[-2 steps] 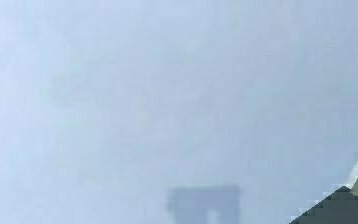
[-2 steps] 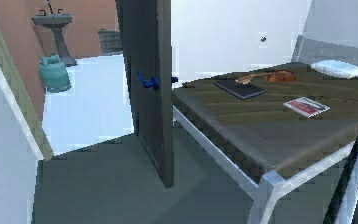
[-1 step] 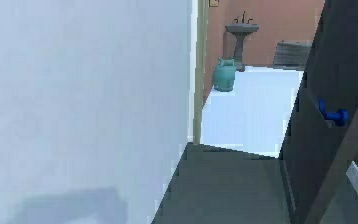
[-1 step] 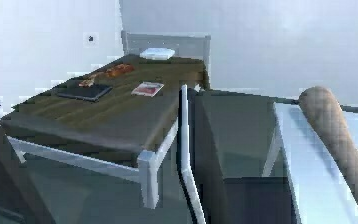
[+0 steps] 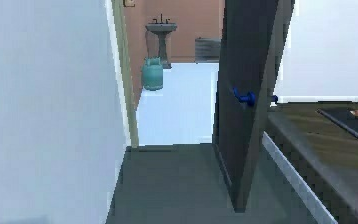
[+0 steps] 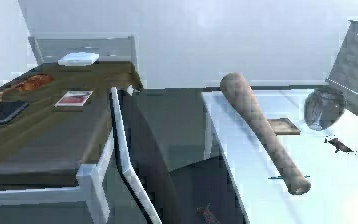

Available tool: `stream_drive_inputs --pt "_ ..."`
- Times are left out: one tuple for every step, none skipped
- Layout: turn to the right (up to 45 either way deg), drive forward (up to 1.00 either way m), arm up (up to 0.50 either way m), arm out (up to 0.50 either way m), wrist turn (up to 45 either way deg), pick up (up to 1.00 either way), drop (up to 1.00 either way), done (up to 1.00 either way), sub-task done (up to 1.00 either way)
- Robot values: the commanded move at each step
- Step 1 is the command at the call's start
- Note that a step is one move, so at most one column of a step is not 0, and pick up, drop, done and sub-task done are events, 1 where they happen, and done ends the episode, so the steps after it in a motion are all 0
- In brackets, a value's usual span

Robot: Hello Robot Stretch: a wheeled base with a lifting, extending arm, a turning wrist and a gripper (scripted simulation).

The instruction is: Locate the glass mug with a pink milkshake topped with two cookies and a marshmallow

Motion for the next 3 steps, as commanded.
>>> stream_drive_inputs --pt "3.0 0.0 0.0 0.0 0.0 0.0 0.0 0.0 0.0" --pt "0.0 1.0 0.0 0.0 0.0 0.0 0.0 0.0 0.0" --pt "0.0 0.35 0.0 0.0 0.0 0.0 0.0 0.0 0.0"
